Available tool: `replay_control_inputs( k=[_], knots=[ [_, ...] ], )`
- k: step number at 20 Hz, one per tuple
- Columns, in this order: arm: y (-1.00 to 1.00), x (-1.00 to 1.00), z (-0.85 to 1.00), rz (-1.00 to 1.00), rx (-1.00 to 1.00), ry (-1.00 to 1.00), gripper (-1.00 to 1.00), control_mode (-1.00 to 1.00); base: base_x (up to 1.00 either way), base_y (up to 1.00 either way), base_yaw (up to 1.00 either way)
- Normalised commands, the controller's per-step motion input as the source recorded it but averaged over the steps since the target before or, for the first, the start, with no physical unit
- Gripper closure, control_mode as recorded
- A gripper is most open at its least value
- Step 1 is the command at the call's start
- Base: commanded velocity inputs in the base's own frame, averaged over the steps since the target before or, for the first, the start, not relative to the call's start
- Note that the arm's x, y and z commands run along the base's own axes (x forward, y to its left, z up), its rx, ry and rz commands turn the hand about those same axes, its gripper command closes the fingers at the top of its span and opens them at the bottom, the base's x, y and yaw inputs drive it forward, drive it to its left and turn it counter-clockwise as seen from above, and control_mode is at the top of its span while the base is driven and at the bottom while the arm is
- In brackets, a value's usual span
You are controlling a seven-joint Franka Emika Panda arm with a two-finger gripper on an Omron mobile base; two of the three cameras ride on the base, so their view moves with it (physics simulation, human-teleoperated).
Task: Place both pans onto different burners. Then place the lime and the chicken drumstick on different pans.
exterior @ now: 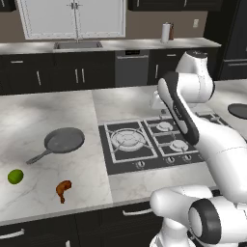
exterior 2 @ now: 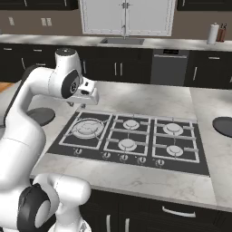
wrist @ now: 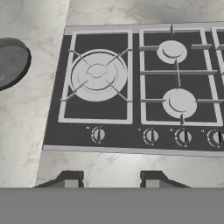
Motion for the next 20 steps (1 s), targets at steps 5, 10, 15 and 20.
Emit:
replay_control_inputs(
  k=[5, 10, 15, 20],
  knots=[
    [0.33, 0.0, 0.0, -0.02, 0.0, 0.0, -1.0, -1.0, 0.0, 0.0, 0.0],
    [0.64, -0.04, 0.0, -0.08, 0.0, 0.0, -1.0, -1.0, 0.0, 0.0, 0.0],
    [0.63, -0.07, 0.0, -0.08, 0.0, 0.05, -1.0, -1.0, 0.0, 0.0, 0.0],
    [0.45, -0.07, 0.0, -0.02, 0.0, 0.11, -1.0, -1.0, 0.0, 0.0, 0.0]
  ],
)
